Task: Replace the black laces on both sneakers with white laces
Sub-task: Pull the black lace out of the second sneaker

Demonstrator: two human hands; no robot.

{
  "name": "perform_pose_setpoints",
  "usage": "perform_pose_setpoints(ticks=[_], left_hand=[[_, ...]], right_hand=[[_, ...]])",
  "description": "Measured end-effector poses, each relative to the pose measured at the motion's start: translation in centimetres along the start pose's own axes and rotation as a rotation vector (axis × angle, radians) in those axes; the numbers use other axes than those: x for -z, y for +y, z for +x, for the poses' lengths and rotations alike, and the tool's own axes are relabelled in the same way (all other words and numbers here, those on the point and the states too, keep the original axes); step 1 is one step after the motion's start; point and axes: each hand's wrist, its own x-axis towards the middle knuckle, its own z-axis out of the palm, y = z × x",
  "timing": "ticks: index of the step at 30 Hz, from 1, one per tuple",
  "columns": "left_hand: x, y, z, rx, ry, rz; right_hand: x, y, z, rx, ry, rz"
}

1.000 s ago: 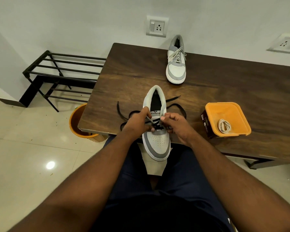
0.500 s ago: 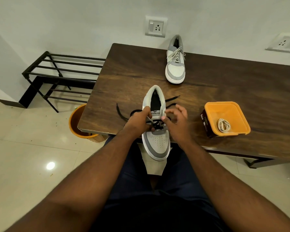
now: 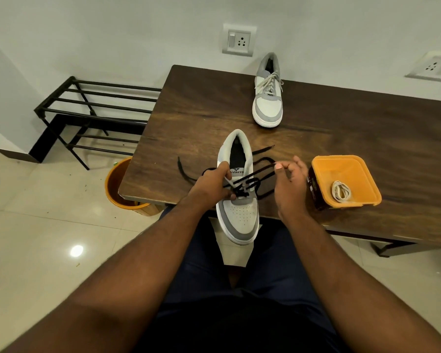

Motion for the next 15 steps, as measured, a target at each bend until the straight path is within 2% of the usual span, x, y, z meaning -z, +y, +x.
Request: perform_pose_setpoints(ticks=[2,6,9,12,14,15], left_hand=[[-0.1,0.0,0.1,0.002,0.0,0.008],[-0.2,0.2,0.1,0.004,0.016,0.025],[-0.1,0.3,0.0,0.008,0.024,0.042],[-0.1,0.2,0.0,0.006,0.023,0.029],[-0.1,0.2,0.0,0.017,0.014,0.018],[0.0,0.2,0.1,0.02,0.01,0.01]], right_hand=[[0.3,-0.1,-0.1,0.115,-0.012,-0.148],[-1.5,-0.3,0.1,0.501,-0.315,-0.752],[-3.1,0.1,0.0,0.507,-0.484,-1.032],[-3.3,0.4,0.2,0.525,-0.467,-1.011],[-2.7,0.3,0.5,0.465,-0.35,-0.807],[-2.2,0.2,0.9,0.374,-0.235,-0.651]])
